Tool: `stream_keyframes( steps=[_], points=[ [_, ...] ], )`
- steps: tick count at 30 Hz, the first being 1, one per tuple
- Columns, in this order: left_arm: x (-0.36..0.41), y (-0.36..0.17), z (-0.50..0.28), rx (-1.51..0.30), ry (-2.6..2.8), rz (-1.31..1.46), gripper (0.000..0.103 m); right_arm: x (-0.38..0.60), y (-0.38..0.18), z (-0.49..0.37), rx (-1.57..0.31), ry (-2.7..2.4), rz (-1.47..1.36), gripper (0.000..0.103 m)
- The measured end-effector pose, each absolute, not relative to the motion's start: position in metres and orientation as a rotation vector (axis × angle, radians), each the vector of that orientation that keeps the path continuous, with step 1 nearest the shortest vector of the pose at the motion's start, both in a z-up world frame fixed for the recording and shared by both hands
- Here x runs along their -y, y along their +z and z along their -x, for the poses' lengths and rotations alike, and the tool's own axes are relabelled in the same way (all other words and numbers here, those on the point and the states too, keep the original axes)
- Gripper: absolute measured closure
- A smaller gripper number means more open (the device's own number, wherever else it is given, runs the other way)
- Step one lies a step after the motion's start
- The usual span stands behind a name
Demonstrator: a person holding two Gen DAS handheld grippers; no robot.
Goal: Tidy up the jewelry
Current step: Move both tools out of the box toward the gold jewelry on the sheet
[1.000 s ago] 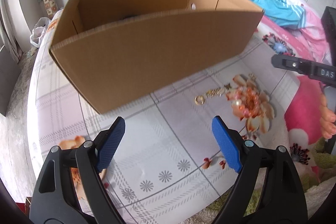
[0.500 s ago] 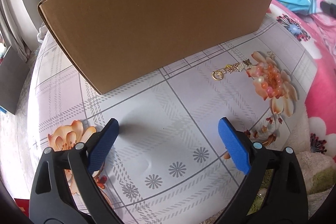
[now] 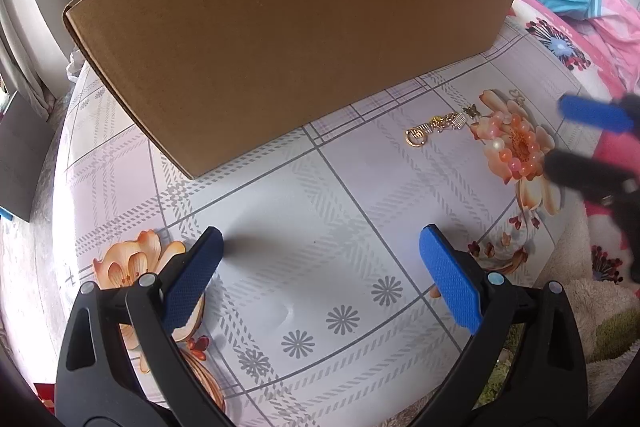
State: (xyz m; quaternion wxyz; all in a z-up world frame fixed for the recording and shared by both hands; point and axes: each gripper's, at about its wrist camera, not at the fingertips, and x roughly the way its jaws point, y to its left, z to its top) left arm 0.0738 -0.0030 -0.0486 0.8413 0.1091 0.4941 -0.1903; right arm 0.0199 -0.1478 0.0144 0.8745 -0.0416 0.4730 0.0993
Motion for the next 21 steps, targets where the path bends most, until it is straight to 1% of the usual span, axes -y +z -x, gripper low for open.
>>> stream_keyframes(
  steps=[1,2,3,4,5,10,11,13,16,21],
  points=[
    [0.003,-0.049,-0.074,-1.045,-0.402,-0.231,0.008,0.144,0.011,-0.021,-1.0,0.214,0.101,0.056],
    [0.003,-0.049,-0.074,-1.046,-0.402,-0.231,0.008,0.141,0.008,-0.024,-1.015,0.221,0.12,0.064],
    [0.003,-0.049,-0.074,-1.045,-0.402,-0.231,0.008,0.138,0.005,-0.024,-1.024,0.223,0.133,0.067],
    [0.003,-0.049,-0.074,-1.045,-0.402,-0.231,0.008,0.136,0.003,-0.026,-1.033,0.222,0.144,0.068],
    [0.002,-0.049,-0.073,-1.044,-0.403,-0.232,0.008,0.135,0.001,-0.028,-1.042,0.215,0.156,0.071],
    [-0.001,-0.049,-0.072,-1.038,-0.405,-0.233,0.007,0.131,-0.008,-0.033,-1.094,0.207,0.203,0.077],
    [-0.001,-0.049,-0.071,-1.039,-0.404,-0.234,0.007,0.131,-0.01,-0.033,-1.1,0.214,0.2,0.081],
    [-0.002,-0.049,-0.071,-1.037,-0.406,-0.233,0.007,0.131,-0.008,-0.033,-1.107,0.225,0.181,0.092],
    [-0.003,-0.05,-0.071,-1.034,-0.413,-0.235,0.007,0.137,-0.001,-0.034,-1.087,0.218,0.14,0.093],
    [-0.011,-0.049,-0.073,-1.026,-0.408,-0.211,0.007,0.155,0.028,-0.032,-1.006,0.214,0.009,0.093]
  ],
)
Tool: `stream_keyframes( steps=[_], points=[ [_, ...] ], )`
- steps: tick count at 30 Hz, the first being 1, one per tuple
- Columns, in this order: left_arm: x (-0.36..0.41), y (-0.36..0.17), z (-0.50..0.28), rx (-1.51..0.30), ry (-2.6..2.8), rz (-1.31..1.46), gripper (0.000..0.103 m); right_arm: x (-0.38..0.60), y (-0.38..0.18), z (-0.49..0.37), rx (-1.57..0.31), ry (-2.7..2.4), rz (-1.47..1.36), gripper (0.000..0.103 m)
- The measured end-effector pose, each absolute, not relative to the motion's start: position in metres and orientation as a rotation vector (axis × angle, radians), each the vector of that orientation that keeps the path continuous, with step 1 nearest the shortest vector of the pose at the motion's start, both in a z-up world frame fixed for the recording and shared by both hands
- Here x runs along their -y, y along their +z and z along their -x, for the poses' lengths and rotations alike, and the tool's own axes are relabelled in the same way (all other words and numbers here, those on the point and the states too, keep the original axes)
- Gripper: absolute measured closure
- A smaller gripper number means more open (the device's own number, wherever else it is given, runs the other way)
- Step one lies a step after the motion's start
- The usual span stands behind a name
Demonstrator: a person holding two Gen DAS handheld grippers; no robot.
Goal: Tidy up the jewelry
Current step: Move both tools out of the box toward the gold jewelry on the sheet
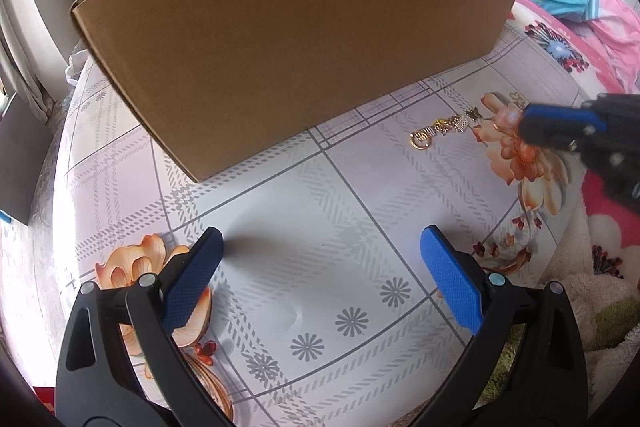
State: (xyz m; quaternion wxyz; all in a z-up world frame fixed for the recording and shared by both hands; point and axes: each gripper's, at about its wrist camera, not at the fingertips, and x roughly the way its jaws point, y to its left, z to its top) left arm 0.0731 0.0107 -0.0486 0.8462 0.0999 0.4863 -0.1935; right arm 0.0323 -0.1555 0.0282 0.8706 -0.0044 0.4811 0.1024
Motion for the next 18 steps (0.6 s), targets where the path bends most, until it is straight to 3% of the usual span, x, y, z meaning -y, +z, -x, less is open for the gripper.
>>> stream_keyframes(
  steps=[5,18],
  points=[
    [-0.033,-0.041,-0.078,-0.999,-0.366,-0.15,0.008,0.15,0.048,-0.03,-0.931,0.278,-0.038,0.093],
    [-0.093,-0.02,-0.072,-0.923,-0.191,-0.106,0.009,0.076,0.019,-0.052,-0.966,0.59,-0.048,0.093]
  ],
)
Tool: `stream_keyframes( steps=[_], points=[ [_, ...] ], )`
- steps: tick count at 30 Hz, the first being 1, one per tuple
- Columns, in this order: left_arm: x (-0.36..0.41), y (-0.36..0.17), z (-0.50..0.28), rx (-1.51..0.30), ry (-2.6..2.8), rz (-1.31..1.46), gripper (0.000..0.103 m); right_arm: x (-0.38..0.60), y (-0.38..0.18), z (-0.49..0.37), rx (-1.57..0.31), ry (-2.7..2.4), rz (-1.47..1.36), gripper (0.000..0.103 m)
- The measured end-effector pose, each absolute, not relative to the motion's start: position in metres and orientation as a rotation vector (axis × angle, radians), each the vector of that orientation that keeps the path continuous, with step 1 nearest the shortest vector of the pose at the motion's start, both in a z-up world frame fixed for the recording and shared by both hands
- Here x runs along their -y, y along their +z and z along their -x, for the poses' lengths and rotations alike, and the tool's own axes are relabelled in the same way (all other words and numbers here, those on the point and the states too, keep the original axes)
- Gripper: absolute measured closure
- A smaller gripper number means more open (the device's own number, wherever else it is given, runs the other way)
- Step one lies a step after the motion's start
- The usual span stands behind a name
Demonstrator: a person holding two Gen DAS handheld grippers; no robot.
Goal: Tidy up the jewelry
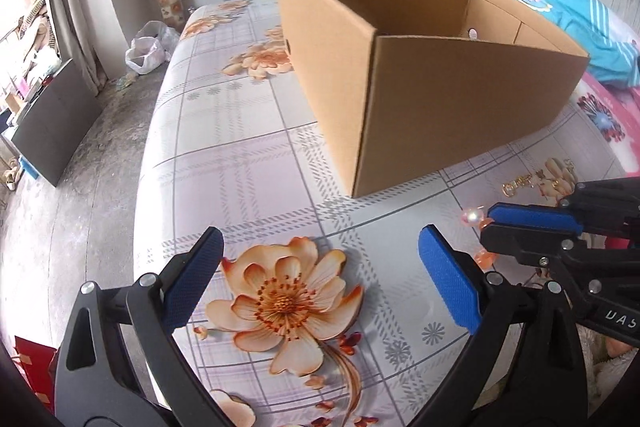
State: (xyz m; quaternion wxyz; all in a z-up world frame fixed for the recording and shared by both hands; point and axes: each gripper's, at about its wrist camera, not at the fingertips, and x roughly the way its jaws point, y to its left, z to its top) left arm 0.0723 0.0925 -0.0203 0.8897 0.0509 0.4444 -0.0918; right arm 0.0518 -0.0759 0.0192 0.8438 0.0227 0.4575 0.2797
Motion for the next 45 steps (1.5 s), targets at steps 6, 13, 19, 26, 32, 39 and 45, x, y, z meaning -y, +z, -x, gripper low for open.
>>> stream_keyframes(
  steps=[6,13,19,26,32,39,45],
  points=[
    [-0.099,-0.01,-0.07,-0.896,-0.173,-0.092,0.009,0.093,0.024,-0.047,-0.958,0.587,-0.088,0.072],
    [-0.056,0.002,-0.063,-0.846,-0.349,-0.098,0.023,0.157,0.031,-0.027,-0.951,0.381,-0.147,0.072],
    [0.001,-0.001,-0.061,-0.871,-0.54,-0.131,0.035,0.199,0.024,-0.017,-0.95,0.224,-0.165,0.072],
    [0.045,-0.016,-0.071,-0.926,-0.595,-0.218,0.061,0.211,0.008,-0.027,-0.956,0.192,-0.171,0.072],
    [0.059,-0.027,-0.082,-0.971,-0.597,-0.26,0.076,0.207,0.005,-0.031,-0.952,0.2,-0.174,0.072],
    [0.062,-0.033,-0.085,-0.988,-0.575,-0.319,0.083,0.206,0.003,-0.024,-0.948,0.198,-0.183,0.072],
    [0.058,-0.032,-0.084,-0.977,-0.582,-0.332,0.093,0.206,0.001,-0.022,-0.948,0.2,-0.185,0.072]
  ],
)
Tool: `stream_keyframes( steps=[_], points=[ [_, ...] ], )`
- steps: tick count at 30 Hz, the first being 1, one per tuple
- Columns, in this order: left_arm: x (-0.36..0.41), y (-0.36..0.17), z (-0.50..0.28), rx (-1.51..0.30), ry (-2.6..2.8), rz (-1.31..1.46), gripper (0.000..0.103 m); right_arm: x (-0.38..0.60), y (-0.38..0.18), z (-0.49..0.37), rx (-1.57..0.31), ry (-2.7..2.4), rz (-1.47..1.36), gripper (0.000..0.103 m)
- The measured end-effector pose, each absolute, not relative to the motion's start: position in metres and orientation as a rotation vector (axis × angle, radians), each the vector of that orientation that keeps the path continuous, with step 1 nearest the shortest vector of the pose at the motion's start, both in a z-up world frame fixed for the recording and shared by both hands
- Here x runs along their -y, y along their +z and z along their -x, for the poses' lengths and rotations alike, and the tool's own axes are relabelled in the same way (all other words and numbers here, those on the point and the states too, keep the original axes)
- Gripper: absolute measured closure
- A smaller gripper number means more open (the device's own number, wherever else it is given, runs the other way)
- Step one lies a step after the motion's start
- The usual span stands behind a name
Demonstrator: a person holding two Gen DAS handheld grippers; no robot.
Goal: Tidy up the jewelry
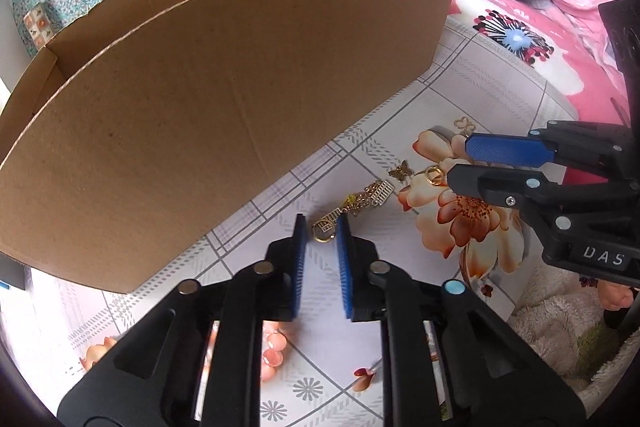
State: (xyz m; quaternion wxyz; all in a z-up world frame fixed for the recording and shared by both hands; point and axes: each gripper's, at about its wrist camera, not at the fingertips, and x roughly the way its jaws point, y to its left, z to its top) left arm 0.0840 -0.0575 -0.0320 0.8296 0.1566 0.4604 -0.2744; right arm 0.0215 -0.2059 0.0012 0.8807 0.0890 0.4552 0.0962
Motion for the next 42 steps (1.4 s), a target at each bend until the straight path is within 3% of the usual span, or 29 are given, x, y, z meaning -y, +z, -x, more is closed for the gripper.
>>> stream_keyframes(
  steps=[22,29,42],
  points=[
    [0.053,-0.033,-0.078,-0.982,-0.581,-0.311,0.093,0.181,-0.005,-0.039,-0.969,0.247,0.012,0.073],
    [0.051,-0.033,-0.077,-0.981,-0.582,-0.307,0.093,0.167,-0.004,-0.046,-0.984,0.286,0.098,0.091],
    [0.047,-0.027,-0.075,-0.952,-0.591,-0.283,0.093,0.18,0.002,-0.047,-0.966,0.278,0.037,0.091]
  ],
)
